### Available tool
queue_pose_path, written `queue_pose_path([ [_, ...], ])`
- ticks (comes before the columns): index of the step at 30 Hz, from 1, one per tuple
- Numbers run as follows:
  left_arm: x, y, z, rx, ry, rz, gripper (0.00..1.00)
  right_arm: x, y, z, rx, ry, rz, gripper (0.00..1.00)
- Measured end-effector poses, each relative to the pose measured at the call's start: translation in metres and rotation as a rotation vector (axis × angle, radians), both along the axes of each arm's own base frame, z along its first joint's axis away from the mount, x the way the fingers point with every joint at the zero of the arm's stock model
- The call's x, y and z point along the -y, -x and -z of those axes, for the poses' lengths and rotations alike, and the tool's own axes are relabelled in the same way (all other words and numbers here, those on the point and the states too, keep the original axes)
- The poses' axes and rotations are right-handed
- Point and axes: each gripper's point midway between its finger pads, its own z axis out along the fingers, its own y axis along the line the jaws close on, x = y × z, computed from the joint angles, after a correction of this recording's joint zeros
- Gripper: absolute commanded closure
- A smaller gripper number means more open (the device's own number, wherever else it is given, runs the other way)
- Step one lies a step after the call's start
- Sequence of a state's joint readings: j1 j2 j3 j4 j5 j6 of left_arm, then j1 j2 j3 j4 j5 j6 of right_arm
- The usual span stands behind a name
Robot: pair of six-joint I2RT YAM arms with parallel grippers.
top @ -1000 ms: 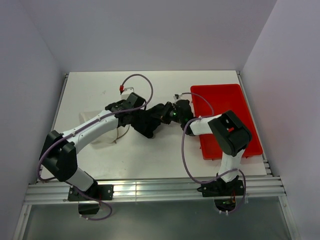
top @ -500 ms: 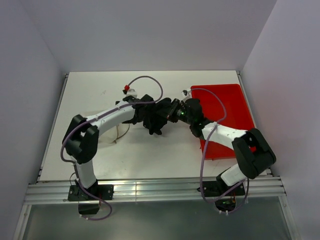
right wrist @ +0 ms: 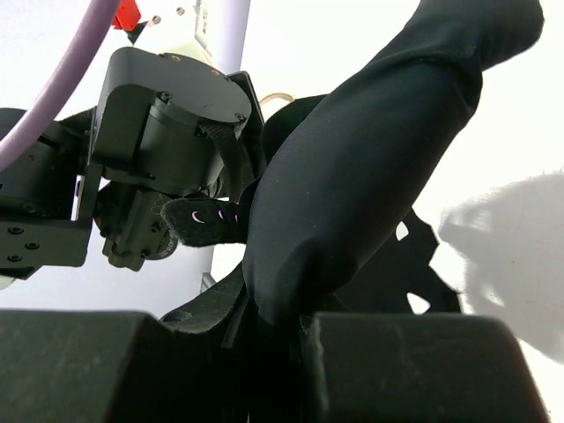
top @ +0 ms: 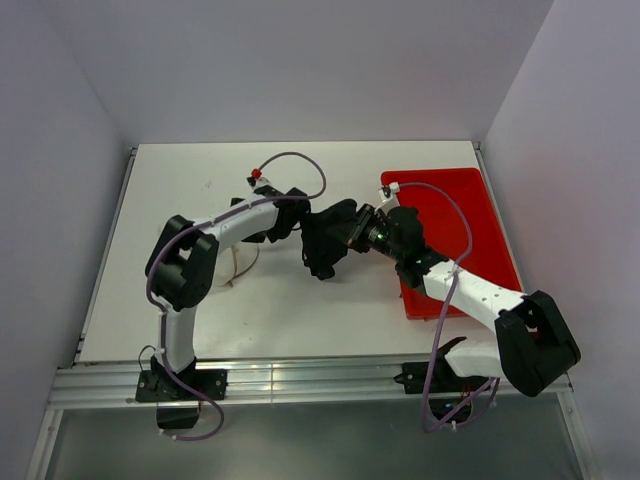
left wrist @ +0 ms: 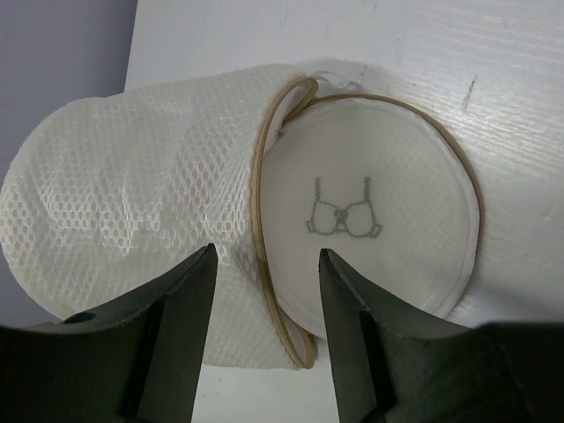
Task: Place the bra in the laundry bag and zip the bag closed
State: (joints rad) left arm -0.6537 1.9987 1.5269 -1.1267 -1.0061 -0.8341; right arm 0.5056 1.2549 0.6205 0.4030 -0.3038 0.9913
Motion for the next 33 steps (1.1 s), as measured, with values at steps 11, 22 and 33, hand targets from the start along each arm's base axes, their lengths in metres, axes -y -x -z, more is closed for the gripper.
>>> queue_pose_path([
  [11, -0.009, 0.000, 0.004, -0.013, -0.087, -0.004, 0.47, 0.002, 0.005, 0.012, -0.021, 0.011, -0.010, 0.97],
  [22, -0.019, 0.000, 0.008, -0.031, -0.150, -0.019, 0.93, 0.003, 0.009, 0.018, -0.032, 0.013, -0.017, 0.98],
  [33, 0.010, 0.003, -0.038, 0.050, 0.027, 0.056, 1.00, 0.003, 0.013, 0.011, -0.023, -0.004, -0.027, 0.99],
])
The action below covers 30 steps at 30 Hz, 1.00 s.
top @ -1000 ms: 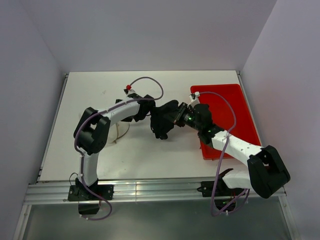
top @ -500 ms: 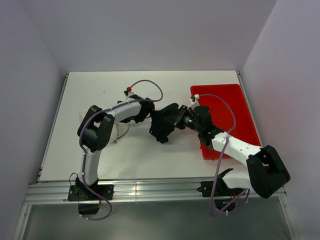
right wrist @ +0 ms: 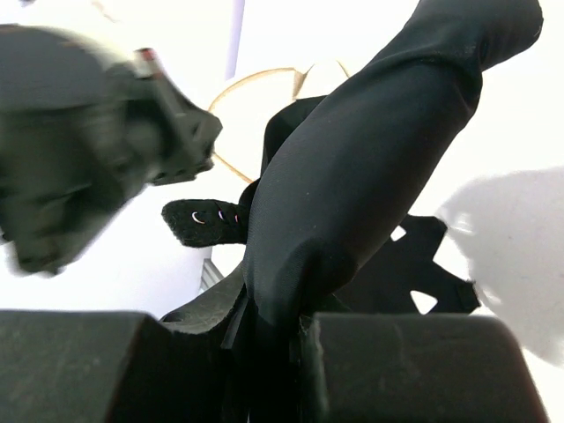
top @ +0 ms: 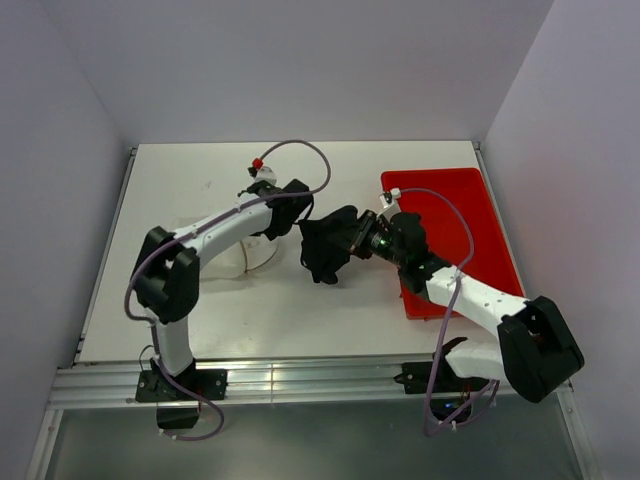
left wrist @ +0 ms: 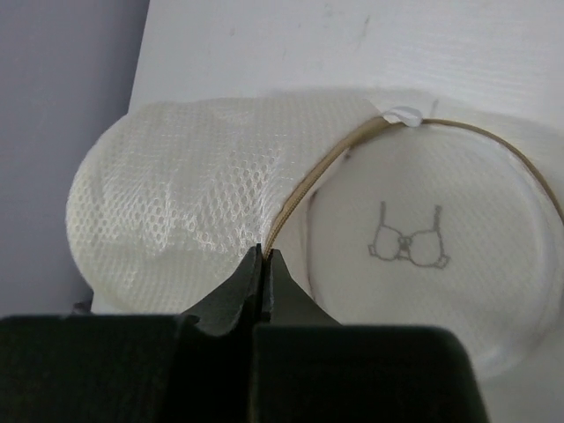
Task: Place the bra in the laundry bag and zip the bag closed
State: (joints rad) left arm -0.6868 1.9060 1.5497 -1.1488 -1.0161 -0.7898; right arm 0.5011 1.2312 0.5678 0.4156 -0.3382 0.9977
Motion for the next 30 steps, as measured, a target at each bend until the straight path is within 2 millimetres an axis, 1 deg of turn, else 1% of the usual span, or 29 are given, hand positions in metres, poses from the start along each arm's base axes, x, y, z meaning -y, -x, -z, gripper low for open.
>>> queue_pose_path([
  [4, 0.022, 0.007, -0.034, 0.070, 0.137, 0.076, 1.00, 0.002, 0.006, -0.017, 0.033, -0.019, -0.004, 0.99],
  [7, 0.035, 0.013, -0.050, 0.108, 0.245, 0.136, 1.00, 0.003, 0.012, -0.028, 0.054, -0.034, -0.017, 0.99],
  [9, 0.039, 0.018, -0.055, 0.120, 0.292, 0.166, 1.00, 0.003, 0.015, -0.033, 0.054, -0.037, -0.029, 1.00],
  [12, 0.043, 0.023, -0.052, 0.112, 0.315, 0.194, 1.00, 0.005, 0.017, -0.038, 0.052, -0.024, -0.030, 1.00],
  [14, 0.047, 0.024, -0.046, 0.101, 0.324, 0.206, 1.00, 0.009, 0.020, -0.041, 0.055, -0.008, -0.022, 1.00],
  [17, 0.050, 0.027, -0.034, 0.079, 0.331, 0.218, 1.00, 0.017, 0.026, -0.055, 0.076, 0.015, -0.003, 1.00],
  [20, 0.055, 0.028, -0.028, 0.066, 0.353, 0.233, 1.00, 0.024, 0.030, -0.078, 0.112, 0.009, 0.018, 1.00],
  [22, 0.062, 0.027, -0.026, 0.063, 0.384, 0.249, 1.00, 0.026, 0.031, -0.097, 0.148, -0.011, 0.030, 1.00],
  [25, 0.073, 0.025, -0.026, 0.068, 0.445, 0.276, 1.00, 0.026, 0.030, -0.114, 0.171, -0.038, 0.038, 1.00],
  [27, 0.079, 0.025, -0.029, 0.075, 0.477, 0.290, 1.00, 0.024, 0.026, -0.117, 0.161, -0.051, 0.044, 1.00],
  [30, 0.088, 0.023, -0.033, 0.089, 0.517, 0.309, 1.00, 0.019, 0.018, -0.111, 0.119, -0.065, 0.052, 1.00],
])
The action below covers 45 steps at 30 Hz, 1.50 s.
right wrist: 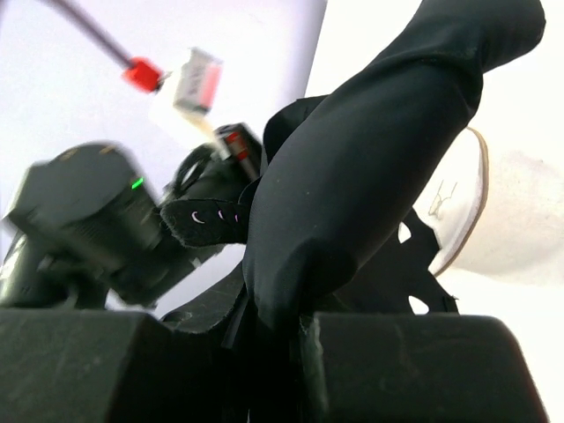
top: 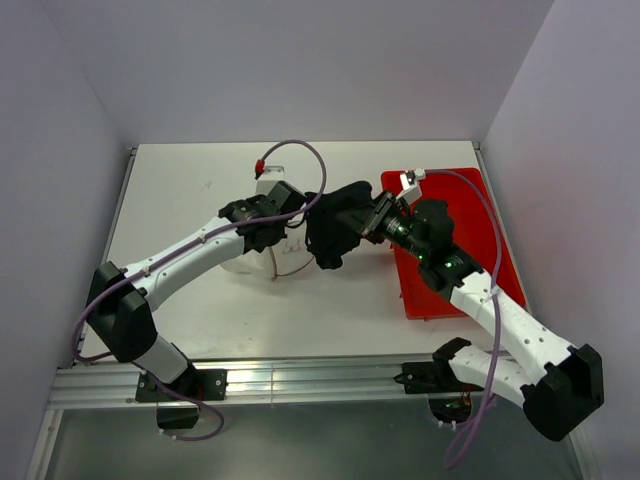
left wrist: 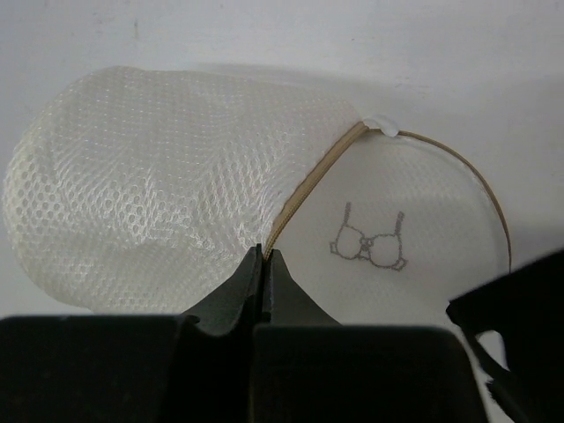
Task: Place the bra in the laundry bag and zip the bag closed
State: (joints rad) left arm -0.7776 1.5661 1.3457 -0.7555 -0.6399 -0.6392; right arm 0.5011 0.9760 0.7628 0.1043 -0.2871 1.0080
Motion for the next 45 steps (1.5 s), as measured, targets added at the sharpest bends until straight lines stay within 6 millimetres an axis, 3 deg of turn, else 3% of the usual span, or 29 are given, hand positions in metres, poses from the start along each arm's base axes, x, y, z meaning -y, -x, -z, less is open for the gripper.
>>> queue_pose_path([
  [7, 0.020, 0.001, -0.001, -0.001, 0.070, 0.049, 1.00, -0.014, -0.024, 0.018, -0.074, -0.047, 0.015, 1.00],
  [11, 0.029, 0.001, -0.002, -0.004, 0.102, 0.071, 1.00, -0.032, -0.031, 0.031, -0.092, -0.057, -0.016, 1.00],
  [17, 0.037, 0.003, -0.002, -0.010, 0.121, 0.094, 1.00, -0.062, -0.017, 0.077, -0.175, -0.001, -0.095, 1.00],
  [23, 0.044, 0.010, -0.007, -0.008, 0.142, 0.124, 1.00, -0.069, -0.010, 0.114, -0.231, 0.048, -0.110, 1.00],
  [31, 0.073, 0.027, -0.041, 0.036, 0.267, 0.251, 1.00, -0.081, -0.018, 0.152, -0.267, 0.058, -0.134, 1.00],
  [34, 0.083, 0.034, -0.049, 0.040, 0.315, 0.307, 1.00, -0.088, -0.018, 0.150, -0.259, 0.020, -0.159, 1.00],
  [45, 0.105, 0.061, -0.034, -0.035, 0.423, 0.455, 1.00, -0.098, -0.020, 0.123, -0.228, -0.095, -0.173, 1.00],
])
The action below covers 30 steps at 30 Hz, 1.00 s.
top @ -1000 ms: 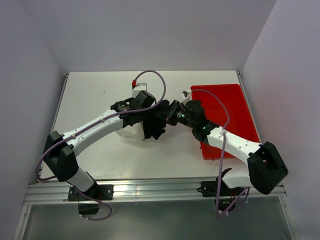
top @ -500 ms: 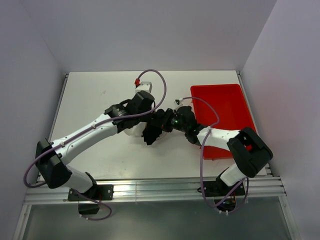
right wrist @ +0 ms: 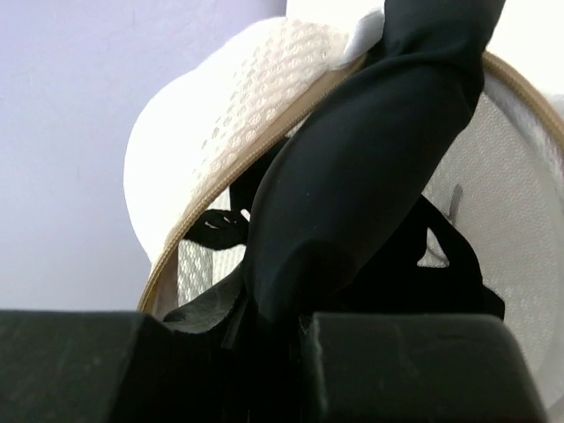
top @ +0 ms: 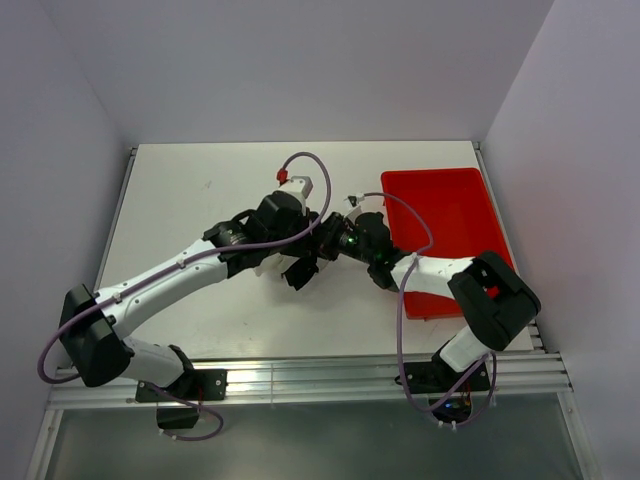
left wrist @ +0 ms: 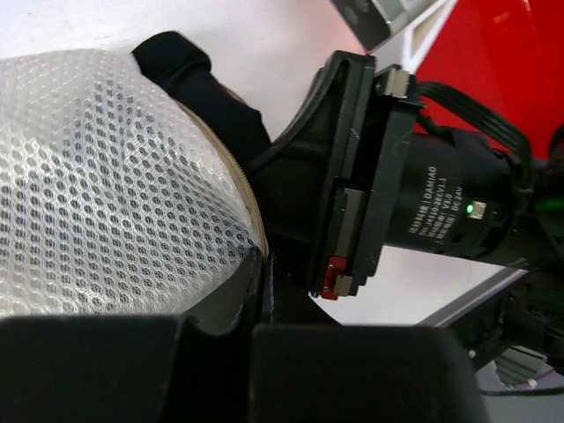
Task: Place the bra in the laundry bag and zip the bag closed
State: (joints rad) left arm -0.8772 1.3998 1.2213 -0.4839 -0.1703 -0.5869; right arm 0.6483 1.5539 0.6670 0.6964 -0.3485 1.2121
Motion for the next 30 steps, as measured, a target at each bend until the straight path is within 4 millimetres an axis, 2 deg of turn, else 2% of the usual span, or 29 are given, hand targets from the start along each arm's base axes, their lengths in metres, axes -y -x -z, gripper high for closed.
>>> queue_pose_path([
  [9, 0.010, 0.012, -0.007, -0.001, 0.077, 0.074, 1.00, 0.005, 0.002, -0.002, -0.040, -0.052, 0.030, 1.00],
  [14, 0.011, 0.016, -0.019, 0.022, 0.115, 0.099, 1.00, 0.012, -0.003, -0.011, -0.047, -0.079, 0.044, 1.00],
  [20, -0.001, 0.039, -0.003, -0.040, 0.061, 0.149, 1.00, 0.031, -0.019, -0.032, -0.012, -0.117, 0.109, 1.00],
  [24, -0.004, 0.047, 0.004, -0.057, 0.061, 0.165, 1.00, 0.033, -0.020, -0.034, -0.021, -0.126, 0.113, 1.00],
  [30, 0.008, 0.056, -0.002, -0.059, 0.138, 0.232, 1.00, 0.032, -0.018, -0.038, -0.043, -0.150, 0.106, 1.00],
])
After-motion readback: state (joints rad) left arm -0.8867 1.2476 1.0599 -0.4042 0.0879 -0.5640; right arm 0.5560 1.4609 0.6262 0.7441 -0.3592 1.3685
